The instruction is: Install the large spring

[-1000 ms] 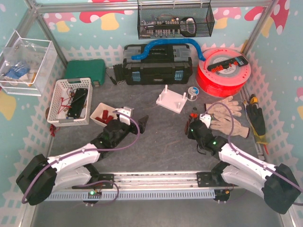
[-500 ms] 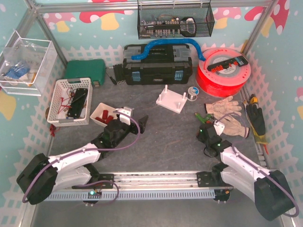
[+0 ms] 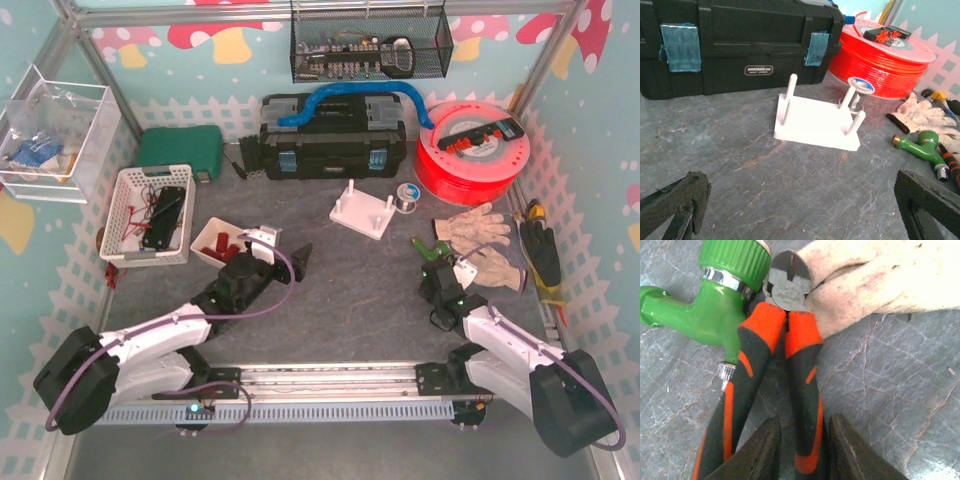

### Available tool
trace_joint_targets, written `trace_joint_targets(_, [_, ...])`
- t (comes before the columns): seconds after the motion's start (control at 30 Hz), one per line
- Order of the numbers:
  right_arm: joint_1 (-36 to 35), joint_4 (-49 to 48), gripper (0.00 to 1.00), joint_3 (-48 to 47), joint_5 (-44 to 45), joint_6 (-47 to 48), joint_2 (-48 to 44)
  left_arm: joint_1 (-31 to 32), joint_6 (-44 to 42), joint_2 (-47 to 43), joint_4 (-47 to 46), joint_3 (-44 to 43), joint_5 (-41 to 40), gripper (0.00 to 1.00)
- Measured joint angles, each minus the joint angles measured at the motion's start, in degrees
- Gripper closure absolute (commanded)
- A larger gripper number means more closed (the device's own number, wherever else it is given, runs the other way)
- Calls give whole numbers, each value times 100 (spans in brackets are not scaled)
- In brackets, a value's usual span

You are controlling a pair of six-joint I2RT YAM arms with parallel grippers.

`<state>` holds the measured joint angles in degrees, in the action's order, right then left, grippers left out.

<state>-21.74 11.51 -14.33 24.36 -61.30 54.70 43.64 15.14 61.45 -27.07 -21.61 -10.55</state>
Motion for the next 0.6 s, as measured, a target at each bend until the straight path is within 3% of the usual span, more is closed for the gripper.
trace_joint_targets(0.17, [0, 136, 57, -129, 37, -131, -15, 0, 0, -92, 0, 0, -42, 1])
trace_joint_targets(0.33, [0, 380, 37, -348, 37, 24, -345, 0, 0, -81, -2, 0, -44, 1])
trace_joint_targets(0.6, [0, 428, 5, -800, -651, 1414, -1598, 0, 229, -17, 452, -120, -313, 1])
